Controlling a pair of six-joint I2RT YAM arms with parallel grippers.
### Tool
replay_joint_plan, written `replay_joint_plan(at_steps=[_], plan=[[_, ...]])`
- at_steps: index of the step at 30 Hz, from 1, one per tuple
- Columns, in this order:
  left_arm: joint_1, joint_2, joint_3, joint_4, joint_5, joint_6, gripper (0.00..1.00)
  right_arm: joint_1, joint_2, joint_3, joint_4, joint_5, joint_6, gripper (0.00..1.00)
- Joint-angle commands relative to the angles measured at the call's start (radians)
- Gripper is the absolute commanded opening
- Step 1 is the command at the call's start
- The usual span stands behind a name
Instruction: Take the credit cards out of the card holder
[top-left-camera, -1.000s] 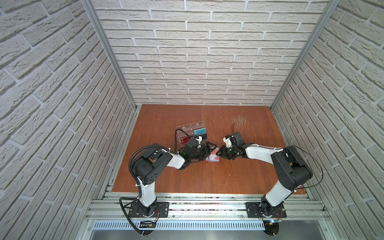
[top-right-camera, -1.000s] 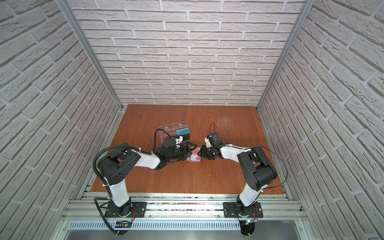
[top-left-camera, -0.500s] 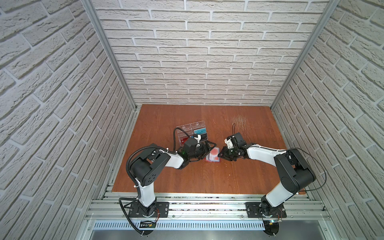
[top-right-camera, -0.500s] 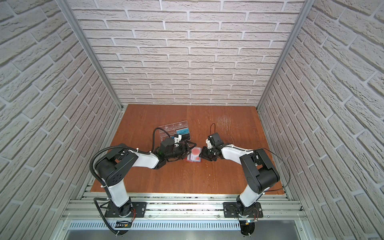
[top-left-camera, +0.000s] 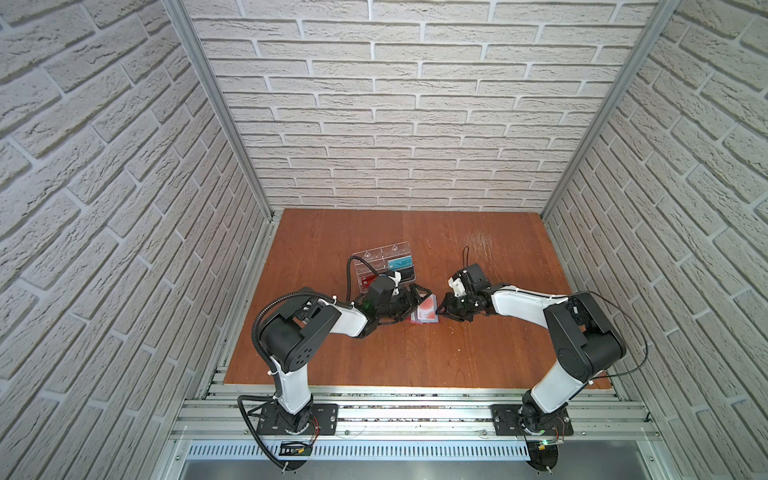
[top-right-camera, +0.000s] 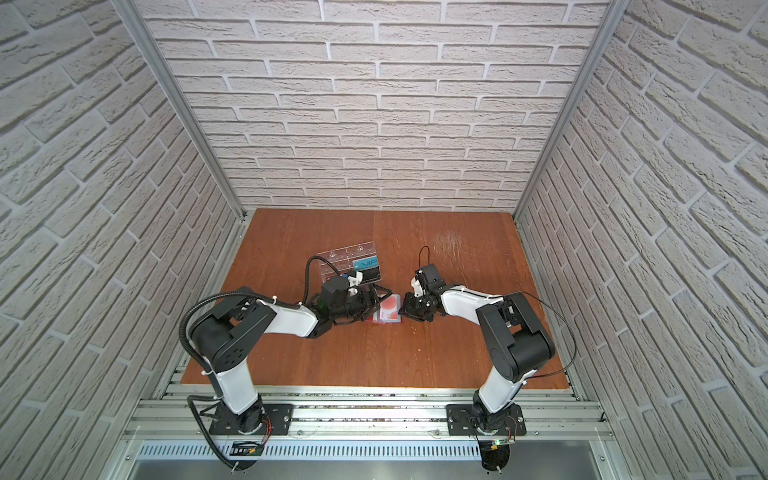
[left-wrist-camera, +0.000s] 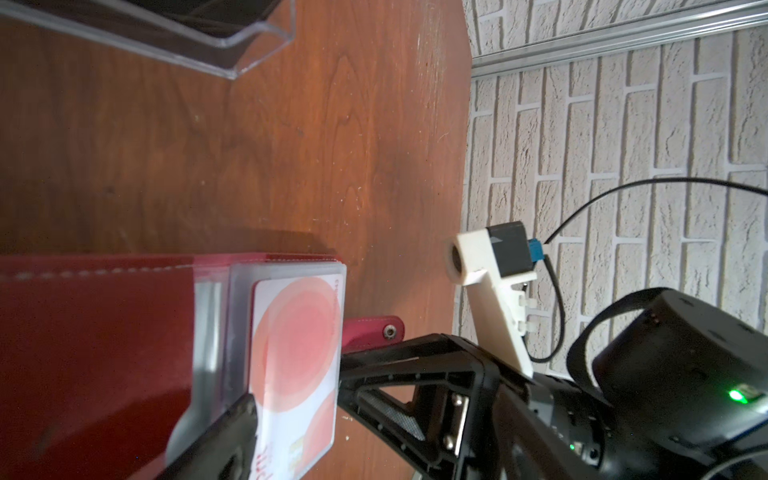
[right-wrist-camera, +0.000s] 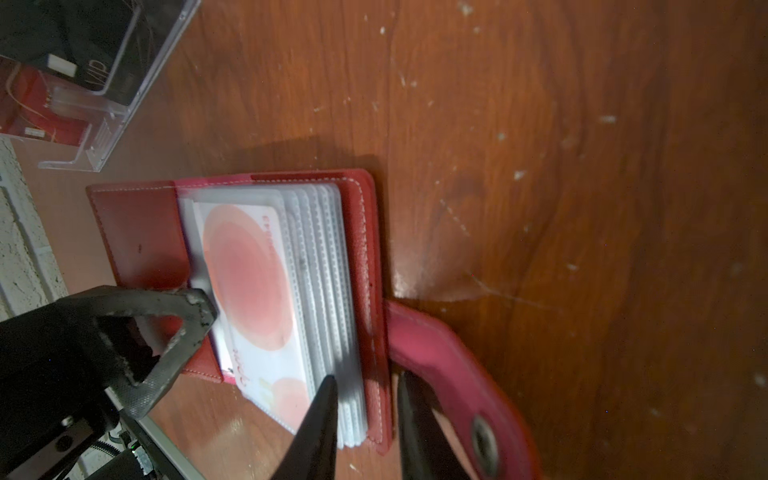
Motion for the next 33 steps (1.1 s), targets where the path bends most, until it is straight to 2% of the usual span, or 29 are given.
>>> replay_joint_plan(at_steps=[1, 33], plan=[[0.01, -0.03, -0.015, -0.012, -0.013, 0.04, 0.88, -0.002, 0.022, 0.014, 0.001, 0.014, -0.014, 0.26], [-0.008, 0.007, 0.021, 0.07, 0.02, 0.048, 0.88, -0.002, 0.068, 0.015, 0.02, 0.005, -0.009, 0.17]])
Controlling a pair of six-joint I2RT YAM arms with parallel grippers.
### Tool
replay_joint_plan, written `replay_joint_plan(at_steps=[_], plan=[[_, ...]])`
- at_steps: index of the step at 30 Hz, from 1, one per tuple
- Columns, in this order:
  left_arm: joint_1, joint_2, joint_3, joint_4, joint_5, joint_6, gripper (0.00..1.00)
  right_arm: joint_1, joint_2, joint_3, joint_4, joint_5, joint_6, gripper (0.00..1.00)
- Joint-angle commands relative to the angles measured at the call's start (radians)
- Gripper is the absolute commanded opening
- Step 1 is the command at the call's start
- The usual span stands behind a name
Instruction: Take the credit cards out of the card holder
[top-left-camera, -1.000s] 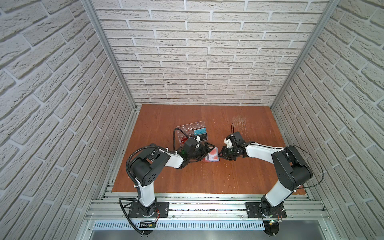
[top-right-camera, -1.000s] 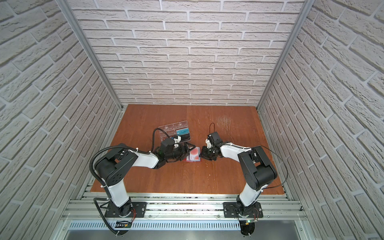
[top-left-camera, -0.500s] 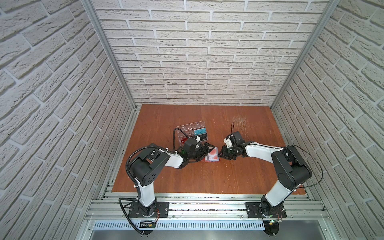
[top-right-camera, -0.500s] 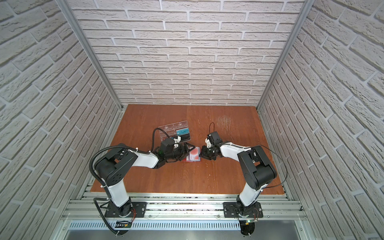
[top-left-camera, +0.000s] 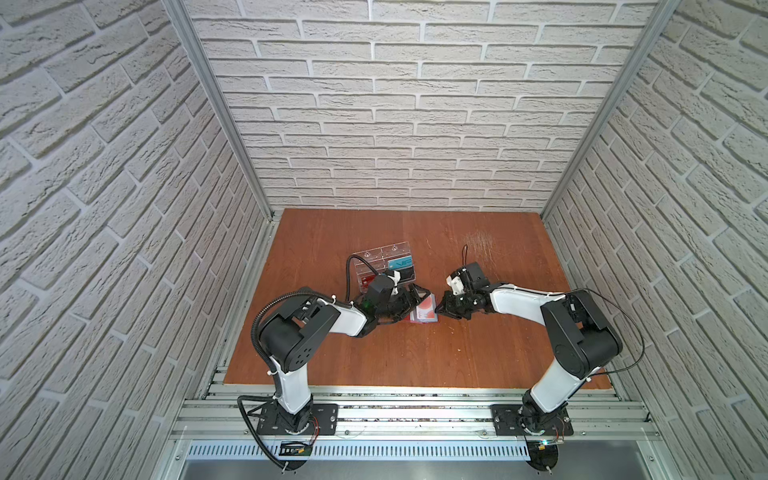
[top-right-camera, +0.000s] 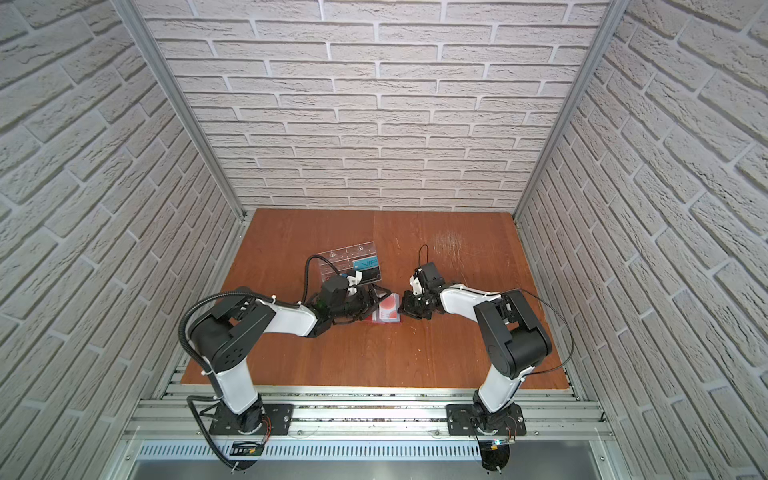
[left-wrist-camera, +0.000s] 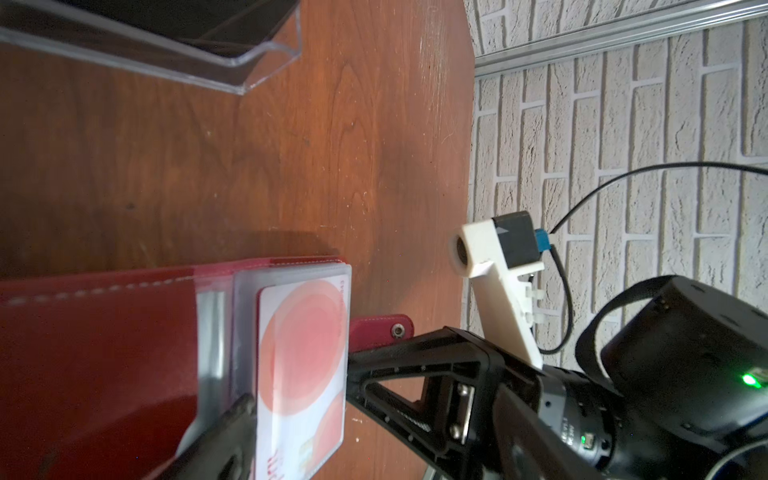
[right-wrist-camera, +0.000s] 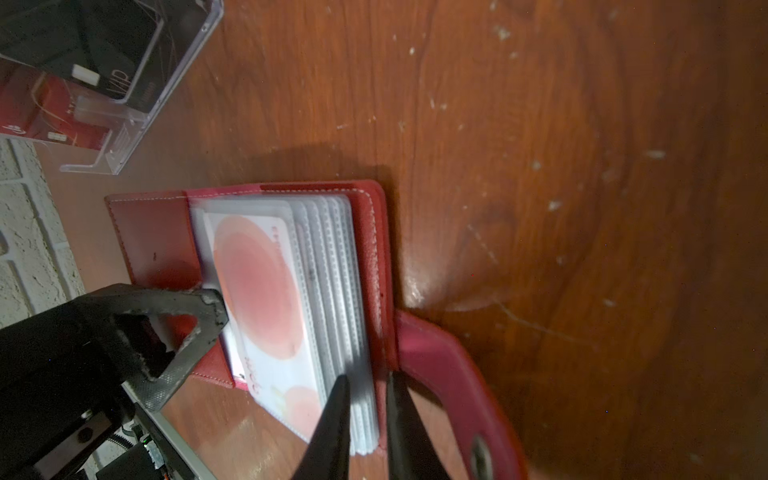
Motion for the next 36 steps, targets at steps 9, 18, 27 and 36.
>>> replay_joint_plan(at_steps=[9, 18, 27, 36], plan=[[-0.014, 0.036, 0.02, 0.099, 0.021, 0.011, 0.88, 0.003, 0.049, 0.0, 0.004, 0.032, -0.006, 0.17], [-0.023, 0.055, 0.025, 0.133, 0.035, 0.007, 0.88, 0.002, 0.067, 0.018, 0.001, 0.029, -0.004, 0.15], [-0.025, 0.051, 0.008, 0.138, 0.045, 0.01, 0.88, 0.002, 0.101, 0.058, -0.035, 0.041, -0.015, 0.12], [-0.026, 0.051, -0.024, 0.166, 0.055, 0.009, 0.88, -0.001, 0.141, 0.105, -0.065, 0.039, -0.04, 0.11]])
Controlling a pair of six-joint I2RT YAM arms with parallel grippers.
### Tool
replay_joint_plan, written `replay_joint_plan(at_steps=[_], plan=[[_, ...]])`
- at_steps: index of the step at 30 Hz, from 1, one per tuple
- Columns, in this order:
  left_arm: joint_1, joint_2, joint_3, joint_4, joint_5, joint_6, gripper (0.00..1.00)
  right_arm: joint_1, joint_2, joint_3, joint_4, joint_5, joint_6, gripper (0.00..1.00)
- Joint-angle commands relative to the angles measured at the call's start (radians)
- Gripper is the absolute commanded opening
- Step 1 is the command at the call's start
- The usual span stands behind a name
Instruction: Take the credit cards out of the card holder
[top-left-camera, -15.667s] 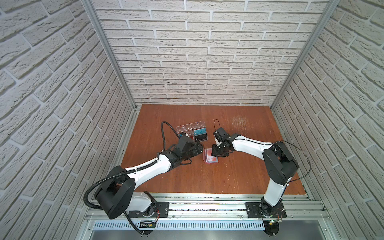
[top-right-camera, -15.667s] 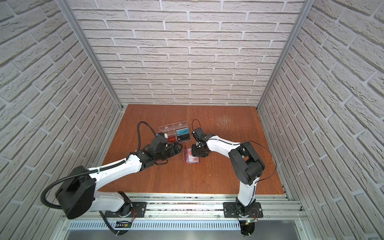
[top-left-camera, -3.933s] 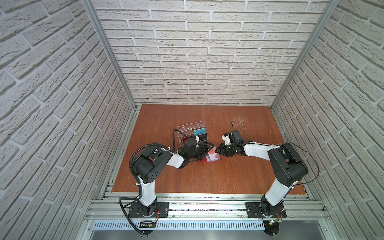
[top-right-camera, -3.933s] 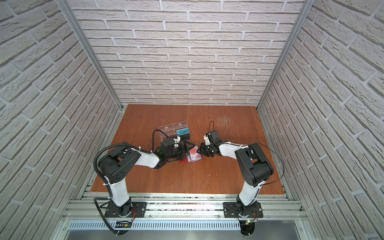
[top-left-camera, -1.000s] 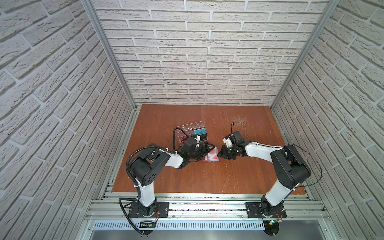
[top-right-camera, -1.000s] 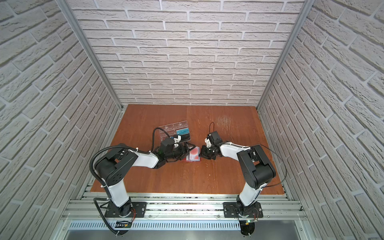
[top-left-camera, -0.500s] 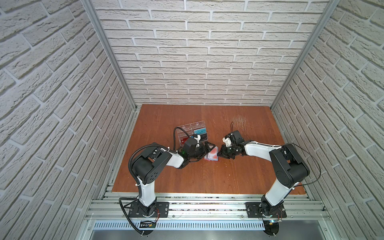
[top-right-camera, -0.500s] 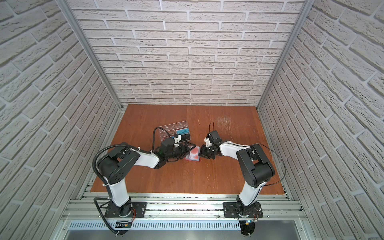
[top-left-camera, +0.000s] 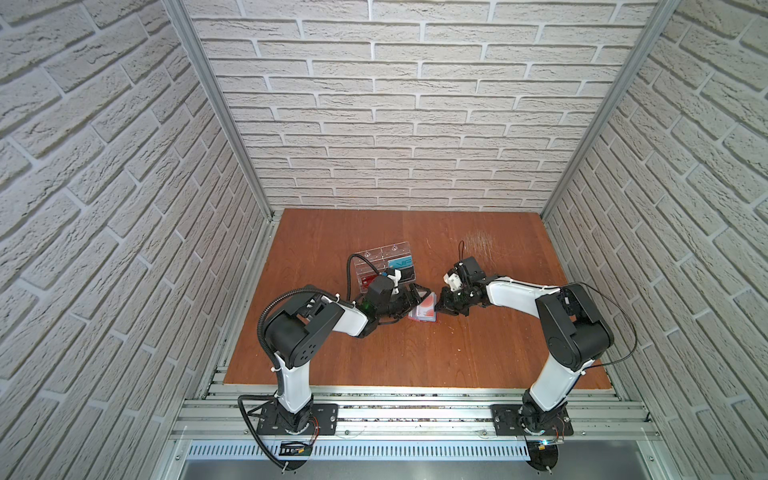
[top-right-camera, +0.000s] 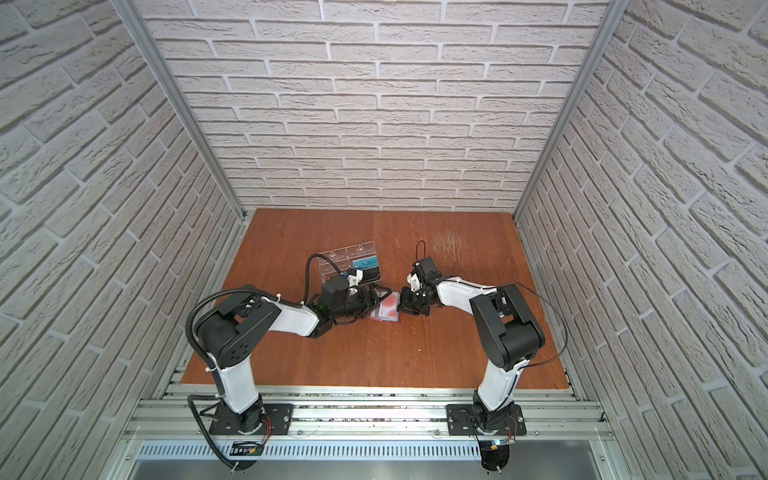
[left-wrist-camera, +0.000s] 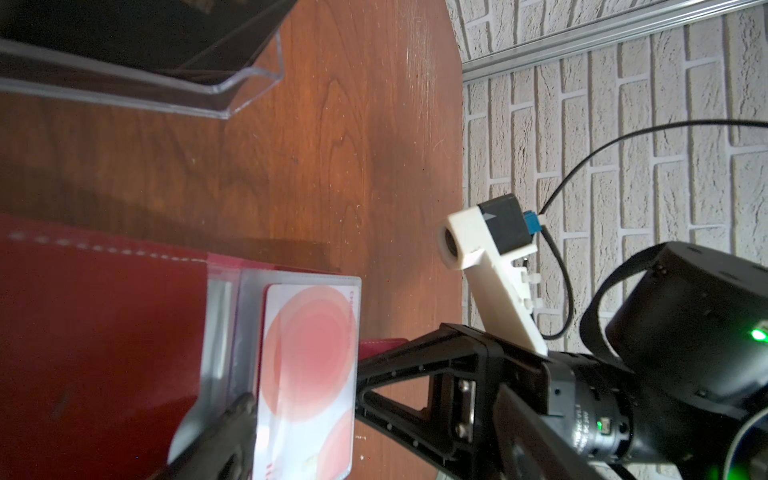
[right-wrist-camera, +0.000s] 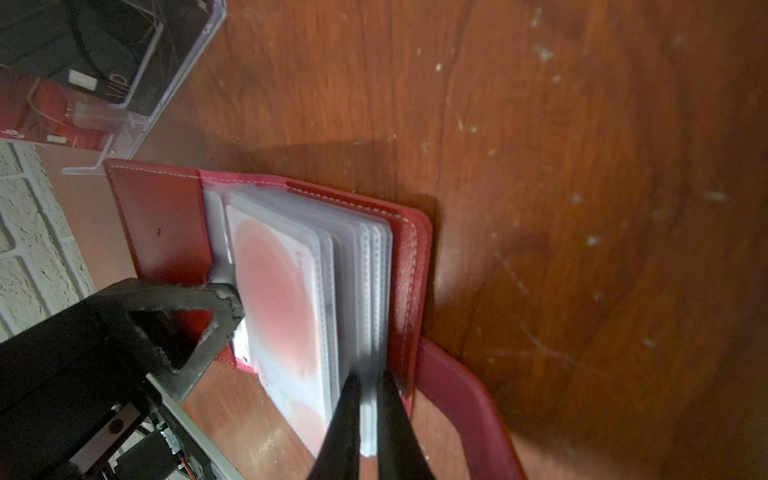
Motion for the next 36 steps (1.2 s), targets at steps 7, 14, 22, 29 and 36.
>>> replay_joint_plan(at_steps=[7, 14, 22, 29, 36], plan=[[-0.034, 0.018, -0.025, 0.125, 0.063, -0.008, 0.88, 0.004, 0.099, 0.024, 0.023, 0.074, -0.028, 0.1], [-0.041, 0.024, -0.023, 0.18, 0.079, -0.014, 0.88, 0.0, 0.113, 0.032, 0.023, 0.07, -0.033, 0.1], [-0.041, 0.037, -0.022, 0.233, 0.098, -0.015, 0.88, -0.005, 0.126, 0.04, 0.02, 0.068, -0.039, 0.1], [-0.05, 0.035, -0.028, 0.278, 0.102, -0.016, 0.87, -0.004, 0.129, 0.038, 0.022, 0.068, -0.041, 0.09], [-0.056, 0.04, -0.032, 0.347, 0.114, -0.022, 0.87, -0.004, 0.134, 0.035, 0.029, 0.063, -0.041, 0.09]])
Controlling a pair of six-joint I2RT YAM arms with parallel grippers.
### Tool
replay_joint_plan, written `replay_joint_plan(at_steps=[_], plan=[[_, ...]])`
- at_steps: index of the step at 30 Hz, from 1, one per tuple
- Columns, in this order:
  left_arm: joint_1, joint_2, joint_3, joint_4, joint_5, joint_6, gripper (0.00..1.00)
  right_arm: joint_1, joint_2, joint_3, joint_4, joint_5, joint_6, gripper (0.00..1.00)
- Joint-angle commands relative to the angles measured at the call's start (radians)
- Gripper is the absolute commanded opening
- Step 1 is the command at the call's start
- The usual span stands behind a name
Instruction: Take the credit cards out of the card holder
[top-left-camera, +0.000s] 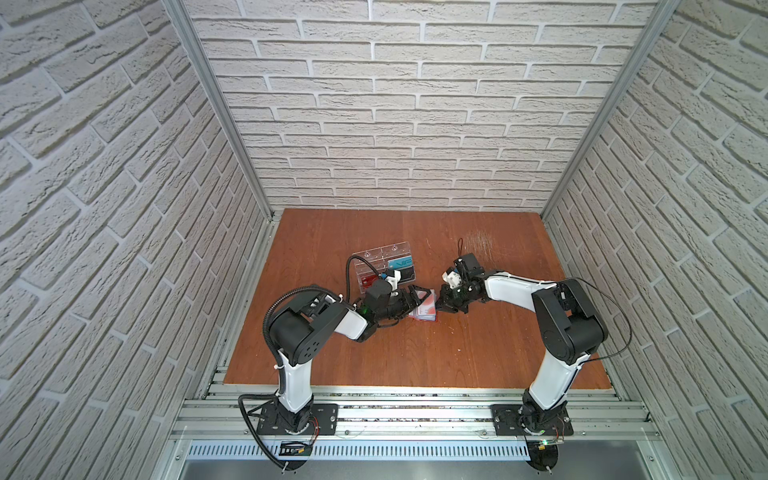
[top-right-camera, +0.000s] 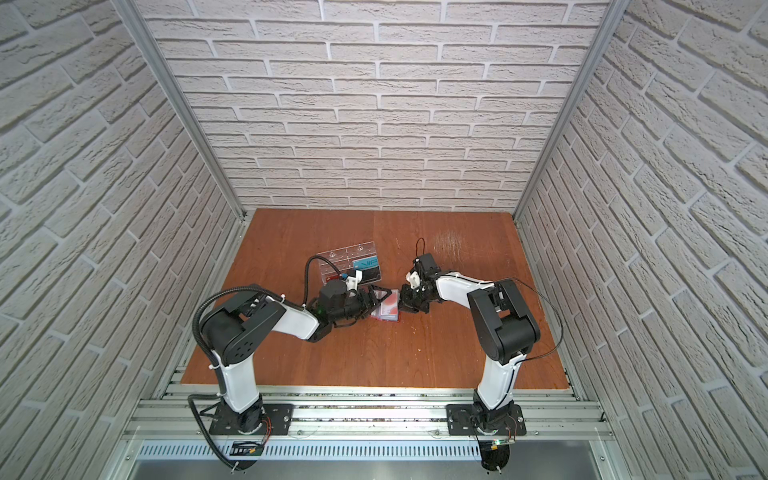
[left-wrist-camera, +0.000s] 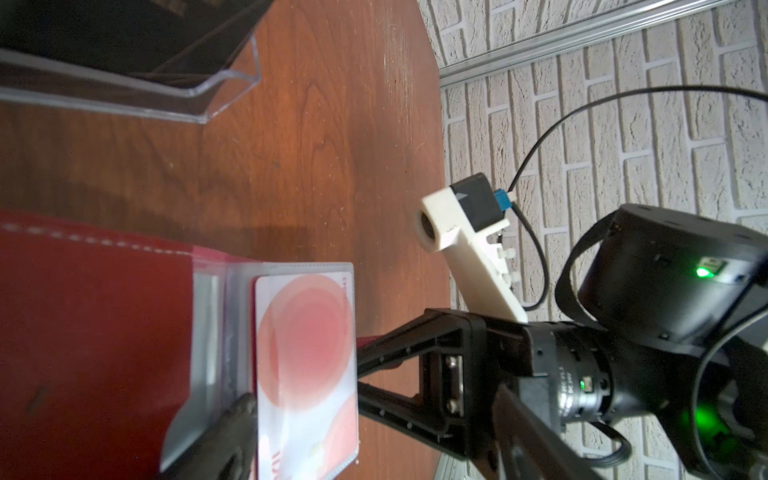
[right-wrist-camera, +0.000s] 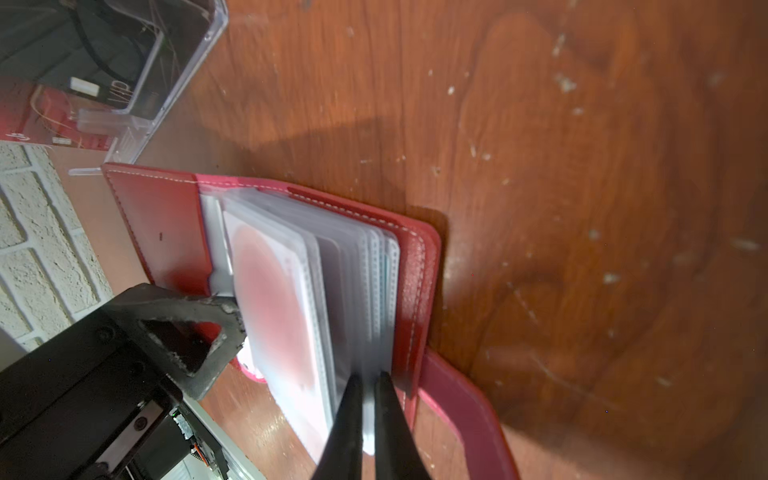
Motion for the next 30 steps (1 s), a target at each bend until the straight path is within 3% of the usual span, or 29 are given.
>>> replay_joint_plan(at_steps=[1, 30], plan=[[-0.05, 0.012, 0.006, 0.213, 0.114, -0.019, 0.87, 0.014, 0.089, -0.02, 0.074, 0.107, -0.013, 0.09], [-0.07, -0.017, -0.02, 0.271, 0.125, -0.003, 0.85, 0.01, 0.082, -0.016, 0.052, 0.103, -0.043, 0.09]])
